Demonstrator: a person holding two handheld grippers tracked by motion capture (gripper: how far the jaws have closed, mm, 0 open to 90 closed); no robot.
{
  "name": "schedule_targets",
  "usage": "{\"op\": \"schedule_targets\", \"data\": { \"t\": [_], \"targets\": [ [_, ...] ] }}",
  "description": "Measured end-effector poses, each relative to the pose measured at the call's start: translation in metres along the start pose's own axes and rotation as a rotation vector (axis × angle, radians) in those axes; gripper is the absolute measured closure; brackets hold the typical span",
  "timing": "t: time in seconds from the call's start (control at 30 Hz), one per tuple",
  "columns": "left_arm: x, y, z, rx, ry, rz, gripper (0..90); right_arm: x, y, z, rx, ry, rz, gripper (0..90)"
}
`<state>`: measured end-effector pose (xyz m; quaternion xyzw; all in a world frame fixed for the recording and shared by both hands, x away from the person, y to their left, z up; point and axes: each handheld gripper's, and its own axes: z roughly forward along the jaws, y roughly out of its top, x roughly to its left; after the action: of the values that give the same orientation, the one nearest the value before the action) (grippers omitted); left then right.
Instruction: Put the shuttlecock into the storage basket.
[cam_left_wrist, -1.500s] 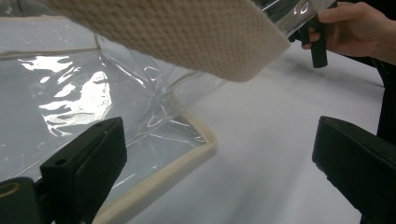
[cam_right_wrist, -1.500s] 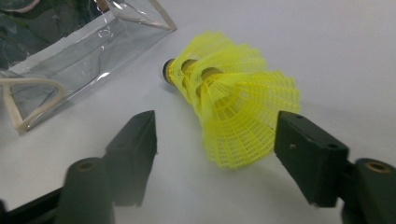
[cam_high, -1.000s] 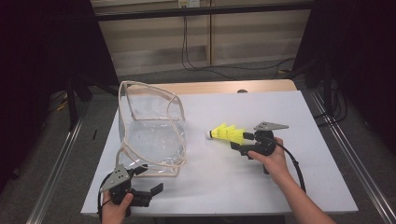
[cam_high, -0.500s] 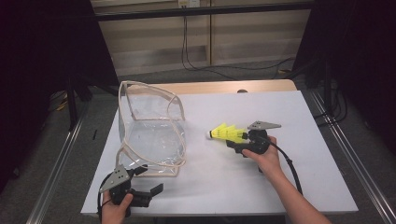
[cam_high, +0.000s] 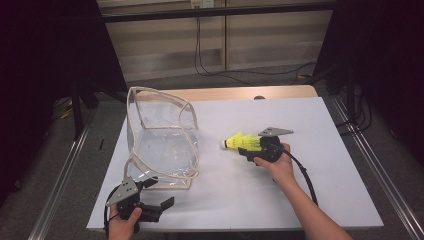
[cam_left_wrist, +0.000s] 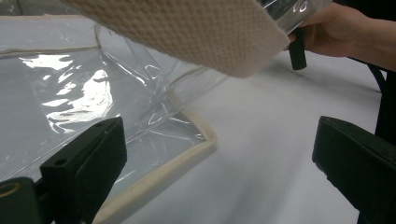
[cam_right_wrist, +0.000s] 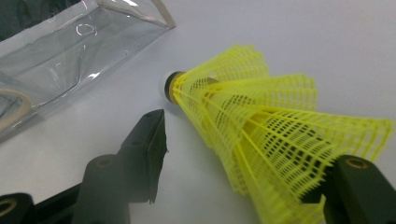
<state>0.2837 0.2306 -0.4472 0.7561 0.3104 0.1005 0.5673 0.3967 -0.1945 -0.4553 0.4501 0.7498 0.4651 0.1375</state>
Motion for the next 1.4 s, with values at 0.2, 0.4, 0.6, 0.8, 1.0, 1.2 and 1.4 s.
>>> {"op": "schedule_targets", "data": {
  "t": [0.2, 0.4, 0.6, 0.8, 1.0, 1.2, 1.4],
  "targets": [
    [0.000, 0.000, 0.000, -0.002, 0.001, -0.003, 3.2, 0.003, 0.003, 0.004, 0.006, -0.012, -0.001, 42.7],
    [0.000, -0.001, 0.000, -0.005, 0.000, -0.003, 3.2, 0.003, 0.002, 0.008, 0.008, -0.024, -0.007, 48.2],
    [0.000, 0.000, 0.000, -0.001, 0.001, -0.003, 3.2, 0.004, 0.003, 0.009, 0.013, -0.025, -0.013, 50.6],
    [0.001, 0.000, -0.001, -0.002, 0.000, -0.003, 3.2, 0.004, 0.004, 0.011, 0.016, -0.034, -0.020, 57.2],
    [0.001, 0.000, -0.001, -0.003, 0.004, 0.001, 3.2, 0.004, 0.004, 0.012, 0.025, -0.031, -0.020, 69.7],
    [0.001, -0.001, -0.001, -0.003, 0.005, 0.000, 3.2, 0.004, 0.004, 0.012, 0.034, -0.013, -0.046, 78.9],
    [0.001, -0.001, -0.001, -0.003, 0.005, -0.003, 3.2, 0.003, 0.005, 0.012, 0.032, -0.001, -0.038, 79.7]
  ]
}}
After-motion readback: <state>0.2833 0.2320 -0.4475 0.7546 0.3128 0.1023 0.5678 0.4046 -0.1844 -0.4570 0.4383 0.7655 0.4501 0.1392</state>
